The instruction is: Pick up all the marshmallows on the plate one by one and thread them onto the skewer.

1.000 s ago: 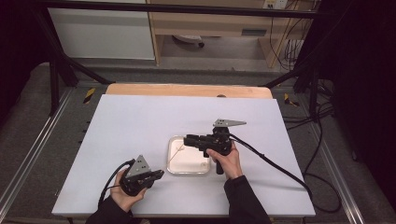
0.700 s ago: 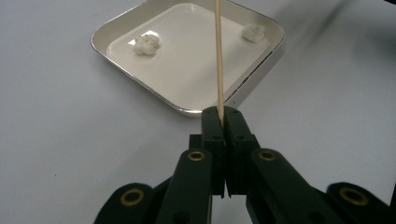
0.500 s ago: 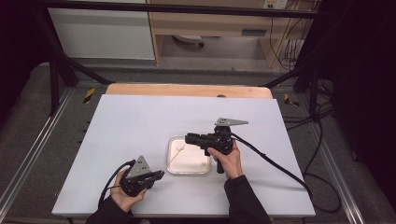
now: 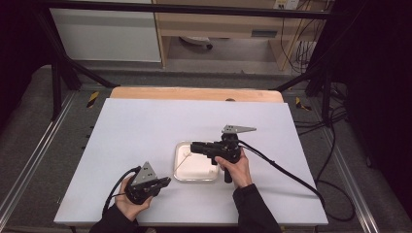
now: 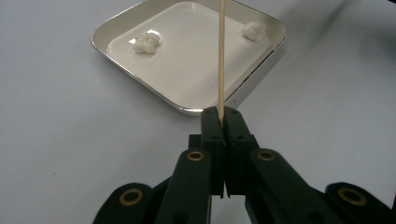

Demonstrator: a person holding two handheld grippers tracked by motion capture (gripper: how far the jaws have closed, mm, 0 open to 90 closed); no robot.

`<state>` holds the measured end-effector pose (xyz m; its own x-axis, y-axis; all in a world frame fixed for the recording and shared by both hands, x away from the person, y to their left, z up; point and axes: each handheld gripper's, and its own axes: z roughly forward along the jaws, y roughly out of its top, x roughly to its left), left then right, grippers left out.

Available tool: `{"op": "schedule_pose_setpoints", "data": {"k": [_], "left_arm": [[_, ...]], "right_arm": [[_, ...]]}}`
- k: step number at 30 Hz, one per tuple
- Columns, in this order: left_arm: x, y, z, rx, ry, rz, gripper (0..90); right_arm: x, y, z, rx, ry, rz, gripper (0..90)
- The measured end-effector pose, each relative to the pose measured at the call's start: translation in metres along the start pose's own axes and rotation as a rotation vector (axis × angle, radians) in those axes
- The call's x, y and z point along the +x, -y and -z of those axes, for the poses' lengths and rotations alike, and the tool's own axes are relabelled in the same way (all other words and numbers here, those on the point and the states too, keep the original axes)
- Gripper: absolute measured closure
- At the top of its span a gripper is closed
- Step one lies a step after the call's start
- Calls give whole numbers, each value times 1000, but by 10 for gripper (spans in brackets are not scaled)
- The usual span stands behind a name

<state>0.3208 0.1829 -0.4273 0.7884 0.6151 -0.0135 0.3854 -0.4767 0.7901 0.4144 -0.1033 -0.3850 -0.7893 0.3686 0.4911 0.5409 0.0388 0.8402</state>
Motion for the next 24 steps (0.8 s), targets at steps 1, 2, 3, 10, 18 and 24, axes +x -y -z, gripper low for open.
{"op": "schedule_pose_setpoints", "data": {"k": [1,2,3,10,18,24], "left_arm": [[-1,0,-1,-2,-1,4,888],[-1,0,-1,-2,0,6,889],[-1,1,-1,-2,0,8,888],[-3,1,-2,-6,-9,17,889],[-4,1,-3,3,-13,14,889],[-5,1,-4,5,-13,10,889]], "right_arm": [[0,1,-1,-5,0,-1,777],[1,2,-1,-7,0,0,778],[1,3,-2,-9,0,-4,779],[3,7,-5,-11,-7,-7,781],[4,12,-7,-7,-6,-3,788],[6,14,-8,-10,-6,0,791]]}}
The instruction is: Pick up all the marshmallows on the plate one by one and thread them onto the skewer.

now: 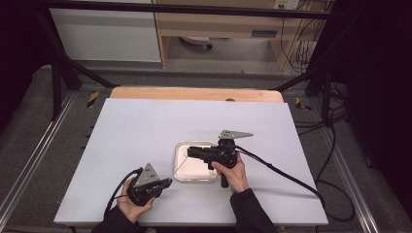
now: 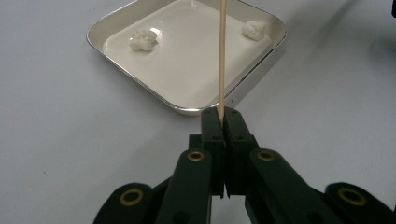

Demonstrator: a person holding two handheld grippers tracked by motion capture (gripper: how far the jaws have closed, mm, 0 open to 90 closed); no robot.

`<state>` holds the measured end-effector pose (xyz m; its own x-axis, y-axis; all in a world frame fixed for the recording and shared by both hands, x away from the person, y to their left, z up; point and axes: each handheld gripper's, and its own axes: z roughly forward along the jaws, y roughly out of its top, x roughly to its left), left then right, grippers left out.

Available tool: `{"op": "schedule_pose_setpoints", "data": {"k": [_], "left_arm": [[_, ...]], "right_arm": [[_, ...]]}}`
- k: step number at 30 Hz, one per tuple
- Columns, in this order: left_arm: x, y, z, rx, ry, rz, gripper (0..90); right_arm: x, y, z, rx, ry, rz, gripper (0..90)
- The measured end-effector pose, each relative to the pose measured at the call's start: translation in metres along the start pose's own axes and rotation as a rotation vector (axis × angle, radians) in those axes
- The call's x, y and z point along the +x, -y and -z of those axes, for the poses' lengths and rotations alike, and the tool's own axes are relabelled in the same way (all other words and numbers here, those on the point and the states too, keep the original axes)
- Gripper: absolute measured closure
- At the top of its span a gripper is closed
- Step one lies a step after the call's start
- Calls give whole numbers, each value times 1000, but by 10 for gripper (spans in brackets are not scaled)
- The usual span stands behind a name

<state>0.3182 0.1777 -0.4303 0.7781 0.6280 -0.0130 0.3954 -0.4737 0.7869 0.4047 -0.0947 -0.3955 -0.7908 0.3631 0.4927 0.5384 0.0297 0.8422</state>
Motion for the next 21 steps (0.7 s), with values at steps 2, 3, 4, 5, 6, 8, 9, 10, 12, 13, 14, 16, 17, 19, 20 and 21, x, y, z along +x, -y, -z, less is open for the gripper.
{"op": "schedule_pose_setpoints", "data": {"k": [2,3,4,5,6,8,9,10,12,13,14,16,17,19,20,21], "left_arm": [[0,0,-1,2,0,1,890],[0,0,-1,4,-2,2,889],[0,0,-2,5,-2,2,889],[-1,0,-2,6,-1,1,889],[-1,0,-2,5,-1,0,889],[-2,0,-2,3,1,-2,889],[-2,0,-2,2,1,-3,889],[-2,0,-2,2,-1,-3,890],[-2,0,-2,1,-3,-2,890],[-2,0,-2,1,-3,-2,890],[-3,0,-2,1,-3,-1,890],[-3,0,-2,0,-5,-1,890],[-3,-1,-2,0,-4,1,890],[-4,-1,-2,0,-6,2,890],[-4,-1,-2,-1,-6,2,890],[-4,-1,-2,-2,-5,2,890]], "right_arm": [[0,1,-1,1,1,0,791],[1,2,-1,4,5,3,792],[1,2,-1,4,5,3,792],[2,3,-1,4,8,2,793],[2,4,-2,2,10,5,794],[2,5,-2,2,12,9,795],[2,5,-2,2,12,9,795],[2,5,-2,3,13,10,795],[3,6,-2,5,15,13,797],[3,7,-3,7,15,9,798],[3,7,-3,7,15,10,798],[3,8,-4,8,19,16,800],[3,8,-4,8,19,16,800],[4,9,-4,9,20,14,802],[4,9,-4,10,20,15,803],[4,10,-4,11,25,25,803]]}}
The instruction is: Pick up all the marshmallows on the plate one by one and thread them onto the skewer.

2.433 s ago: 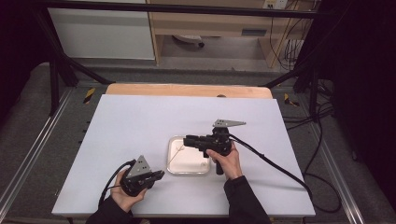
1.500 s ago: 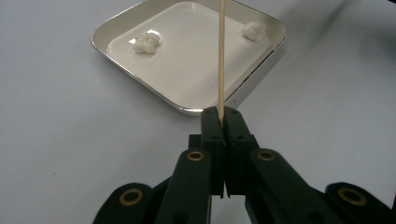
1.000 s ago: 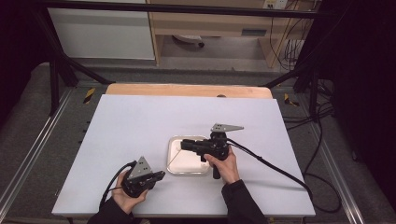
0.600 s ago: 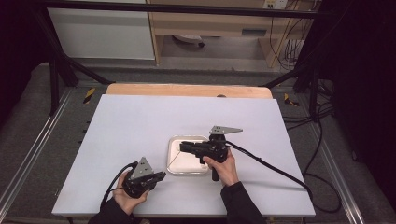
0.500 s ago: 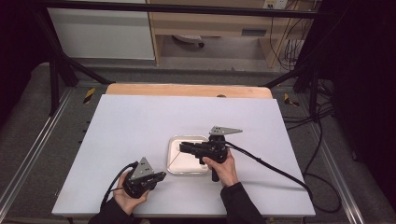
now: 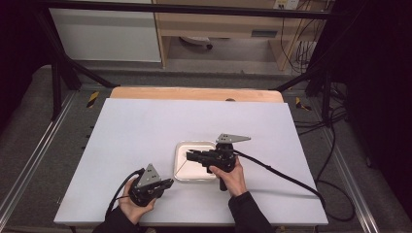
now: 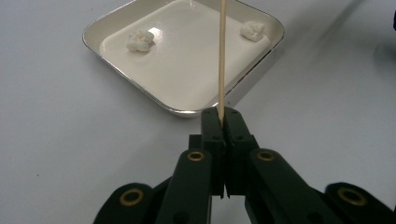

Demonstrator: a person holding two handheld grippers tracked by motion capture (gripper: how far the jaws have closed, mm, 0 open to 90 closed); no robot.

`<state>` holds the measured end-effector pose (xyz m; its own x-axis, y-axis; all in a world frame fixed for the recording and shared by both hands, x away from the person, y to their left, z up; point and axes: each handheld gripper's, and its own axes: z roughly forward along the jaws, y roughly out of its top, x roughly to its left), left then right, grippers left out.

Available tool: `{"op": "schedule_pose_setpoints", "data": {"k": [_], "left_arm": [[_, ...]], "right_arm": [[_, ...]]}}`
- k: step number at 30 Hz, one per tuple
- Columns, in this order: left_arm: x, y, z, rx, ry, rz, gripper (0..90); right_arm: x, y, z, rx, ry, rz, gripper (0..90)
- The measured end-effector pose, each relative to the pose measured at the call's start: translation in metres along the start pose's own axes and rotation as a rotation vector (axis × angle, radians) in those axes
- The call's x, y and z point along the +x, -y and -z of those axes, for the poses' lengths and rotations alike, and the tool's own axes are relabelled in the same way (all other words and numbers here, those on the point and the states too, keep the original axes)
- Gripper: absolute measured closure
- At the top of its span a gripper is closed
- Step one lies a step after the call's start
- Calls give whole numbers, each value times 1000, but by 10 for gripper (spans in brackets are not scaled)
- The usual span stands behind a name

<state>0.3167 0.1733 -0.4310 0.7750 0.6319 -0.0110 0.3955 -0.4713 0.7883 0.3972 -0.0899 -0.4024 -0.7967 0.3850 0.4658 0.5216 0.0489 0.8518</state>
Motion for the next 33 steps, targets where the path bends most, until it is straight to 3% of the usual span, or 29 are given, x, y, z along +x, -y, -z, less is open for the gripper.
{"op": "schedule_pose_setpoints", "data": {"k": [33], "left_arm": [[-5,-2,-4,-5,-1,4,890]], "right_arm": [[3,8,-3,8,-1,1,810]]}}
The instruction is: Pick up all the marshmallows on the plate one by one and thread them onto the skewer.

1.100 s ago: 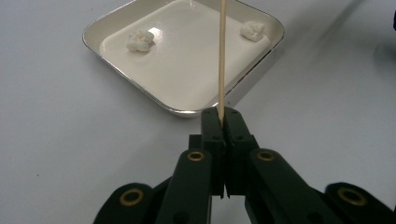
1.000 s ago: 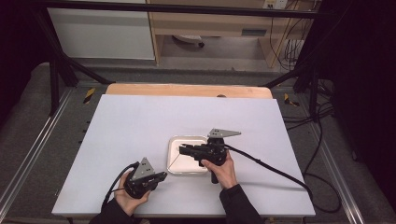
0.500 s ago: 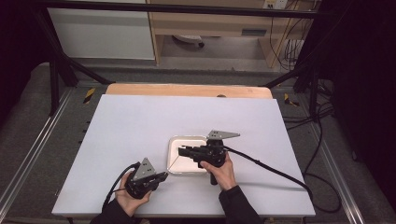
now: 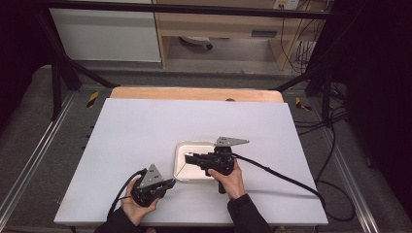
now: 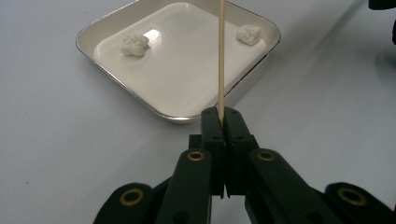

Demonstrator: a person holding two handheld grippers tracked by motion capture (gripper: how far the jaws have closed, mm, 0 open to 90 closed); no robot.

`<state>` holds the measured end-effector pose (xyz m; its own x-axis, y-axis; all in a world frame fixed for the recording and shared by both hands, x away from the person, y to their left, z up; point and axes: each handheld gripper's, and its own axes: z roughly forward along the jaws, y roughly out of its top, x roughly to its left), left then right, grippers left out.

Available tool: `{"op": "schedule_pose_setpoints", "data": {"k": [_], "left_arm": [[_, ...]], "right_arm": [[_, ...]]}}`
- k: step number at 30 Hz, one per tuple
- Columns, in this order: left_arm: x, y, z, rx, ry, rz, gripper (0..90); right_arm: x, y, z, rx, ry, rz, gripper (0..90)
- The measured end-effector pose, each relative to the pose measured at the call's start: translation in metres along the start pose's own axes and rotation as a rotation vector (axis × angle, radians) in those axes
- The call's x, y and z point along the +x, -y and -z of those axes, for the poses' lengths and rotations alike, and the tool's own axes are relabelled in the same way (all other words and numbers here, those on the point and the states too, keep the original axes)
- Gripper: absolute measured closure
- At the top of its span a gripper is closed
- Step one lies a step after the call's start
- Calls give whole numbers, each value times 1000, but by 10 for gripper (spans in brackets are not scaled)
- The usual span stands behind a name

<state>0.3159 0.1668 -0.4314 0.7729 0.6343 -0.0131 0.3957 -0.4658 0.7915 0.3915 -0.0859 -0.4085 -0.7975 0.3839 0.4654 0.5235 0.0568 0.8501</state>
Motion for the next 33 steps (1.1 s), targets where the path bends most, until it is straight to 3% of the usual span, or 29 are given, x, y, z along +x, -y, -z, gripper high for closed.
{"op": "schedule_pose_setpoints", "data": {"k": [21,24,27,33], "left_arm": [[-2,-1,-2,-1,-10,-5,890],[-3,-4,-1,-27,2,-2,889],[-6,-7,-4,-16,-22,-15,890],[-5,-7,-6,-28,-11,-2,889]], "right_arm": [[1,6,-1,10,2,0,811],[1,10,-5,34,-26,-20,811],[2,16,-8,29,-20,-14,813],[4,18,-8,42,-20,-13,811]]}}
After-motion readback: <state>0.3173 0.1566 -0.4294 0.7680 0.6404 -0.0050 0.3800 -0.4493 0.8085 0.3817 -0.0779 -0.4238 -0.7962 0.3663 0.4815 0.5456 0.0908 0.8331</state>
